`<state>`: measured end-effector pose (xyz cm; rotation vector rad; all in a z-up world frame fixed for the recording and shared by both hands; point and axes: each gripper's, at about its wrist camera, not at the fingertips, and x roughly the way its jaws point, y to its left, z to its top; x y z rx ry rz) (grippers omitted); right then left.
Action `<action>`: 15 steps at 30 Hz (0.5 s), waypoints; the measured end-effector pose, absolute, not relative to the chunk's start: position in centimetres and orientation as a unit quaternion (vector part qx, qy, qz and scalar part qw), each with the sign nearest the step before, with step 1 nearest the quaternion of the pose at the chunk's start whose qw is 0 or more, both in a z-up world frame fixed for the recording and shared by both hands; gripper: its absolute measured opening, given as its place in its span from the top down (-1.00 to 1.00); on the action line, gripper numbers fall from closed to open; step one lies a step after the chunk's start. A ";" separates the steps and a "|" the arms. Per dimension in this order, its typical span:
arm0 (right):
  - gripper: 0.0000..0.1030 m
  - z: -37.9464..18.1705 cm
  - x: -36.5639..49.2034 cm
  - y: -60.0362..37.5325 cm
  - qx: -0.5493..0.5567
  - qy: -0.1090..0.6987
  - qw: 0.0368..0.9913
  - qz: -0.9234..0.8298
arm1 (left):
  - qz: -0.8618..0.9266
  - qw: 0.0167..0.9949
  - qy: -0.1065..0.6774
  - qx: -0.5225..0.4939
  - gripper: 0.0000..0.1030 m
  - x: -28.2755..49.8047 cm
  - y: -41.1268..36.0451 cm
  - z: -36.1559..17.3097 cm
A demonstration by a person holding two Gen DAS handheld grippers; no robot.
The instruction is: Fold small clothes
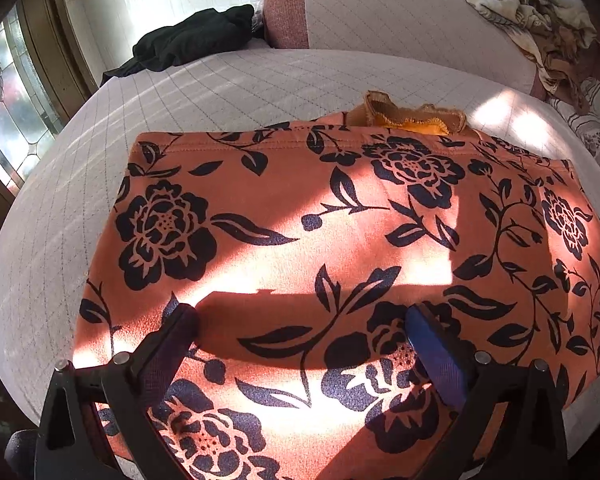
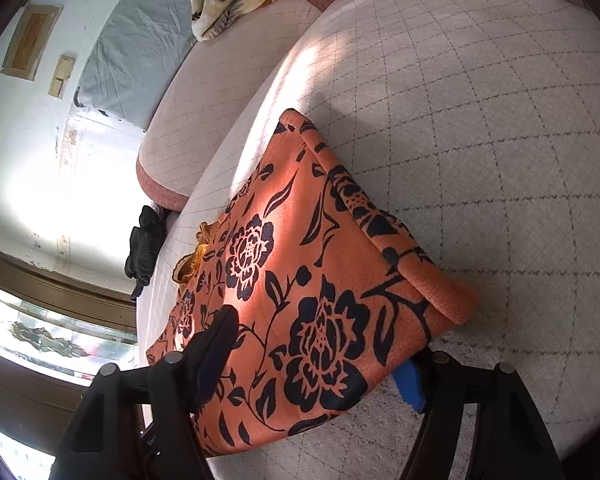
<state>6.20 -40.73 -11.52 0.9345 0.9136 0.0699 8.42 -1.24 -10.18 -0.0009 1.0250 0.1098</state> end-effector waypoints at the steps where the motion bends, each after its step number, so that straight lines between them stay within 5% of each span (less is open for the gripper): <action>1: -0.37 -11.5 6.2 -40.8 0.437 0.424 0.792 0.030 | 0.051 0.869 0.493 -0.001 -1.00 8.4 -1.2 -9.7; 6: -0.38 -10.9 5.6 -42.0 0.444 0.409 0.797 -0.005 | 0.053 0.902 0.428 -0.002 -1.00 6.2 -0.5 -6.8; 10: -0.40 -12.1 6.6 -42.2 0.442 0.422 0.792 -0.011 | 0.043 0.878 0.476 0.018 -1.00 7.1 -0.9 -10.9; 11: -0.23 -11.9 6.9 -41.9 0.428 0.424 0.798 -0.012 | 0.042 0.888 0.458 0.029 -1.00 6.8 -1.2 -10.7; 12: 0.58 -11.6 7.3 -41.6 0.410 0.431 0.804 -0.012 | 0.041 0.885 0.463 0.035 -1.00 6.8 -1.3 -10.4; 13: 0.80 -11.5 7.7 -41.3 0.397 0.445 0.802 -0.012 | 0.037 0.882 0.468 0.029 -1.00 6.8 -1.2 -10.0; 15: 0.80 -11.0 8.4 -40.8 0.371 0.456 0.809 -0.022 | 0.032 0.887 0.461 0.007 -1.00 6.3 -0.1 -8.7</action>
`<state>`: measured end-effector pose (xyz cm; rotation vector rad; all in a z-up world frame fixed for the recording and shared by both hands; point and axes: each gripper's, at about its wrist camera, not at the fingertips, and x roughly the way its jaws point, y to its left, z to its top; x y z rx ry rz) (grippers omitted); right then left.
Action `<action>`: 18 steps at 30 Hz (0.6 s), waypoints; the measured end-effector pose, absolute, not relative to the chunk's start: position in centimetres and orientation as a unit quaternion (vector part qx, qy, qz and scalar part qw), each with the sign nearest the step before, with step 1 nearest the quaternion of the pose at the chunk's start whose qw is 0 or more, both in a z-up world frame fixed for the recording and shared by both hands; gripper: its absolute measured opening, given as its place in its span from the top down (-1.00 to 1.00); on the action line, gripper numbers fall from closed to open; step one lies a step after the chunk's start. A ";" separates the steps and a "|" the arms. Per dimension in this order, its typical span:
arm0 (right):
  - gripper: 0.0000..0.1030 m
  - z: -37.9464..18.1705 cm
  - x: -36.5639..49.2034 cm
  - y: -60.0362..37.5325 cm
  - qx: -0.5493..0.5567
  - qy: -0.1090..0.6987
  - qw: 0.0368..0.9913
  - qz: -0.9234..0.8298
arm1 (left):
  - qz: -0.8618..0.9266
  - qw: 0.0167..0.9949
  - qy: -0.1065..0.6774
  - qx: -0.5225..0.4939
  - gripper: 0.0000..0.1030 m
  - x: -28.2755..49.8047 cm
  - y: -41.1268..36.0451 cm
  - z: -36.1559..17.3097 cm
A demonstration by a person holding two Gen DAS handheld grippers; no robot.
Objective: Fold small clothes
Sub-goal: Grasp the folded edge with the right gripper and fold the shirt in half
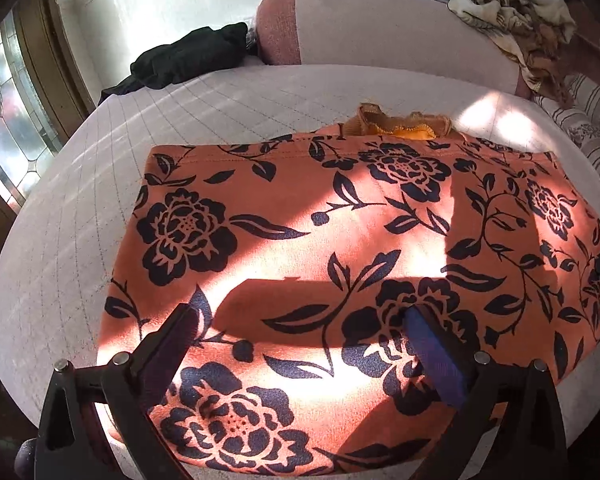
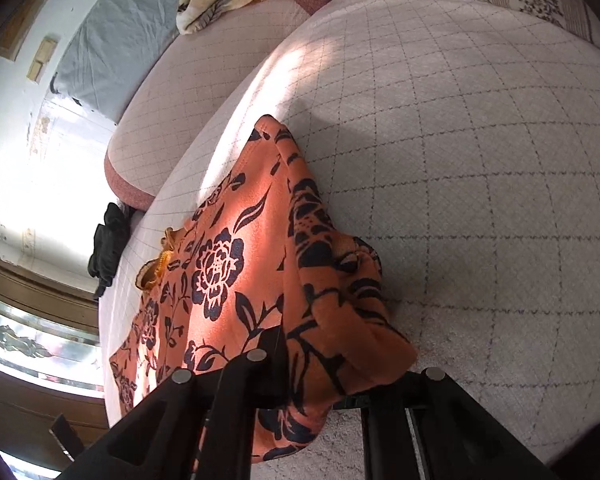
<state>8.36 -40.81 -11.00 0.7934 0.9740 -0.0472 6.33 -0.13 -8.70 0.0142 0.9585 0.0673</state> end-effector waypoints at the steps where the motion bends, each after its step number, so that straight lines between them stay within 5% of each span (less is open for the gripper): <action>1: 0.80 -10.6 8.7 -40.4 0.351 0.459 0.816 -0.028 | 0.034 0.893 0.449 -0.005 -1.00 5.8 0.8 -7.9; 12: 0.82 3.3 9.6 -22.4 0.151 0.353 0.917 0.105 | 0.181 0.914 0.338 -0.134 -1.00 -1.9 16.0 -3.2; 18: 0.82 -4.3 8.5 -6.4 0.027 0.439 0.868 0.229 | 0.213 0.894 0.356 -0.172 -1.00 -2.4 19.5 -6.2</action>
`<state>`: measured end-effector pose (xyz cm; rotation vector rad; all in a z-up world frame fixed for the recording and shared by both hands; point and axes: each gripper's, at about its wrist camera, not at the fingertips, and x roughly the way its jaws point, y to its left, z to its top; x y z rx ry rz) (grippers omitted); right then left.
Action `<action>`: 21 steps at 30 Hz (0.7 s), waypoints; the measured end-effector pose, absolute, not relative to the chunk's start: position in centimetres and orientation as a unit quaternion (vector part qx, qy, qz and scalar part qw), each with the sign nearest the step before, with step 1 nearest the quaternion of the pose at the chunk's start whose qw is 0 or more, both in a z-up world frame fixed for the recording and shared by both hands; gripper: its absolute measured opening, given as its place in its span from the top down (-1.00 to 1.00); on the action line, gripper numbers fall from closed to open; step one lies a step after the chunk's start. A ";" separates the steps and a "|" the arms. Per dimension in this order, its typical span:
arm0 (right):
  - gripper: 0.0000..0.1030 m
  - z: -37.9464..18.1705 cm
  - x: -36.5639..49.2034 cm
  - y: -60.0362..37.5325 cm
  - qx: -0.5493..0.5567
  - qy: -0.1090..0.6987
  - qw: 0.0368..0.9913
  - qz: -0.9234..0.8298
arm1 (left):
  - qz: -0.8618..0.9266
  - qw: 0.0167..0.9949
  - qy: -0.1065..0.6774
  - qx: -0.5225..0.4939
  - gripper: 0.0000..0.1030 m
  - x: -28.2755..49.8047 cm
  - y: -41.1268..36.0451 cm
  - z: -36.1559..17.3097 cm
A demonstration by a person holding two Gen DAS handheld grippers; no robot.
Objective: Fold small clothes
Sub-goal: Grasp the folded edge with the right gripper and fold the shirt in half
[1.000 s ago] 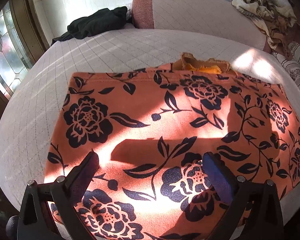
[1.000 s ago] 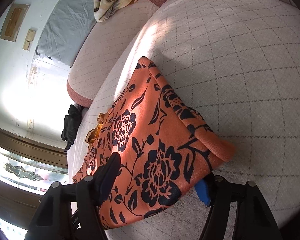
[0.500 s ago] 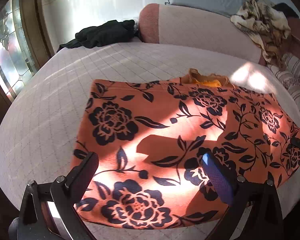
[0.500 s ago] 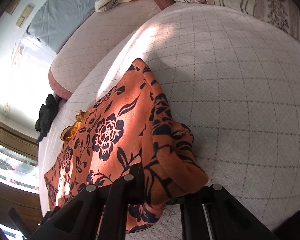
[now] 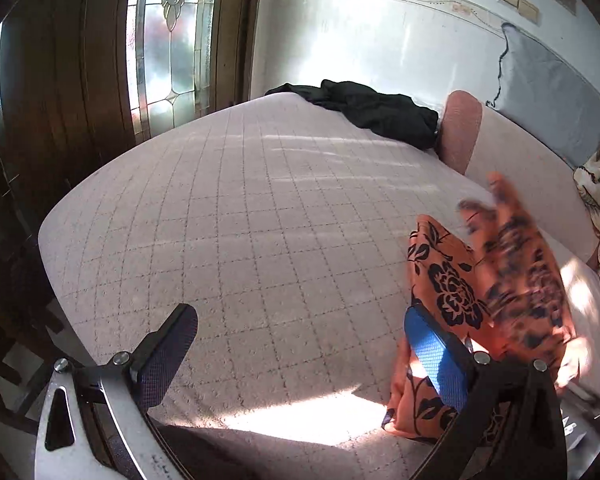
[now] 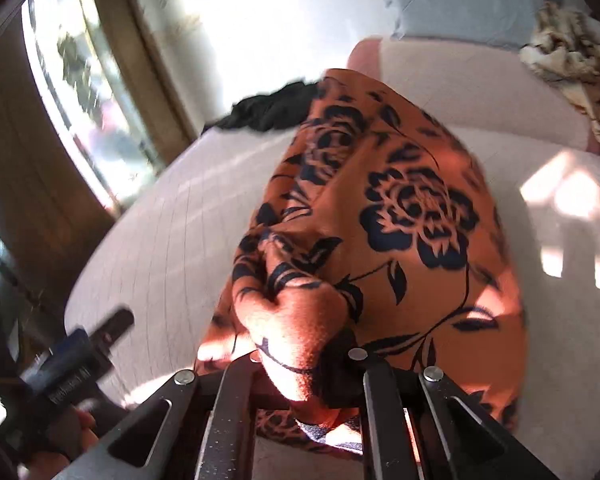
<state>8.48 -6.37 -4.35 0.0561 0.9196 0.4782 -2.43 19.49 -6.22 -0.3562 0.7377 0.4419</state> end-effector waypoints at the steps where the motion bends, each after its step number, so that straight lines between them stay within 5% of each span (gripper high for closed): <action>1: 0.81 -7.3 9.0 -5.2 0.024 0.483 0.844 0.232 | 0.211 0.892 0.357 -0.179 -1.00 -2.5 19.6 -6.4; 11: 0.82 -1.0 7.5 -5.7 0.050 0.421 0.870 0.251 | 0.206 0.895 0.331 -0.218 -1.00 -3.7 21.1 -6.5; 16: 0.63 -7.2 6.6 -2.5 -0.012 0.469 0.844 0.258 | 0.214 0.887 0.326 -0.247 -1.00 -4.5 22.3 -6.9; 19: 0.19 -5.9 5.8 -5.0 0.052 0.464 0.836 0.287 | 0.218 0.892 0.322 -0.231 -1.00 -4.6 21.8 -6.6; 20: -0.22 -5.5 5.7 -5.9 0.069 0.465 0.834 0.289 | 0.214 0.894 0.324 -0.223 -1.00 -4.5 21.5 -6.5; 21: -0.31 -5.0 5.5 -7.0 0.082 0.457 0.837 0.290 | 0.209 0.897 0.325 -0.214 -1.00 -4.5 20.9 -6.3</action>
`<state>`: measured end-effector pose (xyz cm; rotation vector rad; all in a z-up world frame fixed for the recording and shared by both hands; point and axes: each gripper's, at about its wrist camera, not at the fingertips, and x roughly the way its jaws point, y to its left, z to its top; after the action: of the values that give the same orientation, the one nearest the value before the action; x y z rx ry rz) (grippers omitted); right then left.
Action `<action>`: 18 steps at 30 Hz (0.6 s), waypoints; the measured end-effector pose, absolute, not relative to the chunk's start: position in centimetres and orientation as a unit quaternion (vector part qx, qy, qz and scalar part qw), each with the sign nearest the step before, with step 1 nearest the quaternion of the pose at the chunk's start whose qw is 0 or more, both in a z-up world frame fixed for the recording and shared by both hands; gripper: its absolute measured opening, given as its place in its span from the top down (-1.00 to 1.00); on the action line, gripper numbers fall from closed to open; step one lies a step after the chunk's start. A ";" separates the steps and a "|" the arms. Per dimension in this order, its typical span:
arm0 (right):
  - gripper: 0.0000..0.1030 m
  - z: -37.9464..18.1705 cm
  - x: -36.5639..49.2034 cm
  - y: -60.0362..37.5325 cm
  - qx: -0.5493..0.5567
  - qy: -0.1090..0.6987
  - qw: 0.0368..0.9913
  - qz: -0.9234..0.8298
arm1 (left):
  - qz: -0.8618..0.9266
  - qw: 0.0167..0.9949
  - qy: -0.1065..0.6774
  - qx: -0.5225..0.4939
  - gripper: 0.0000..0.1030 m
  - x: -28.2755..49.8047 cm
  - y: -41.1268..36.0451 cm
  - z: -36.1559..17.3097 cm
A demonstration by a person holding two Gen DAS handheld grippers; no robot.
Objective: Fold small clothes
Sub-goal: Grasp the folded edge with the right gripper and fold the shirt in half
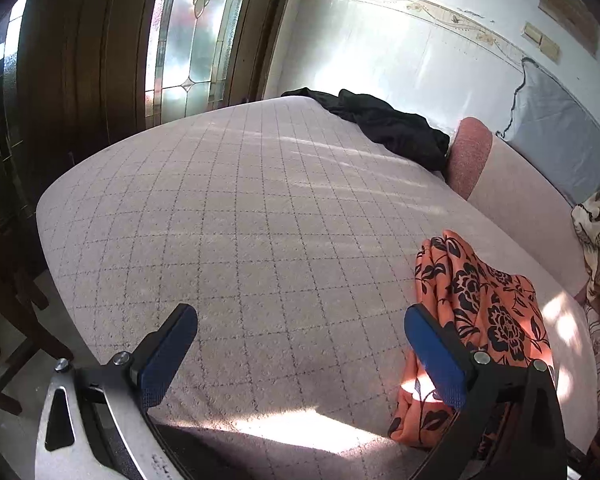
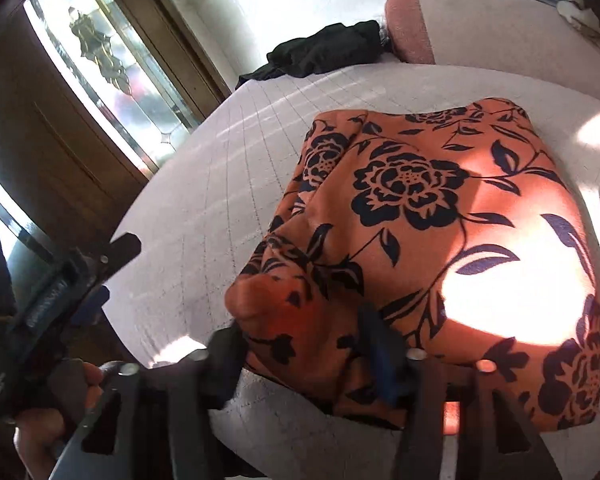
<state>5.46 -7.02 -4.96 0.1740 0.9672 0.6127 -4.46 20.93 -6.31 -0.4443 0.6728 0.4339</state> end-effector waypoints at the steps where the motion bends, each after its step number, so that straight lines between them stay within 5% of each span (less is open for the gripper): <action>1: -0.31 -4.5 5.0 -8.1 0.093 0.449 0.841 0.287 | 0.207 0.900 0.325 -0.204 -1.00 -4.4 20.3 -6.1; 12: -0.33 -4.2 3.0 -17.0 0.204 0.423 0.849 0.240 | 0.077 0.909 0.390 -0.128 -0.98 -1.8 11.2 -5.5; 13: -0.33 -4.2 3.1 -17.5 0.212 0.422 0.848 0.239 | 0.067 0.899 0.412 -0.128 -0.70 -1.1 11.0 -6.5; 14: -0.33 -4.3 3.1 -17.9 0.219 0.422 0.847 0.239 | 0.052 0.885 0.443 -0.132 0.28 -0.3 11.0 -7.9; 15: -0.33 -4.4 3.0 -18.2 0.223 0.422 0.846 0.239 | 0.031 0.864 0.479 -0.151 0.76 0.5 11.3 -9.3; 18: -0.33 -4.4 2.9 -19.3 0.235 0.421 0.844 0.235 | 0.026 0.865 0.469 -0.176 0.74 0.0 12.4 -9.1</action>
<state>2.89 -19.26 -4.37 0.4967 0.8883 0.4969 0.02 12.38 -9.05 -0.3681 0.9833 0.0542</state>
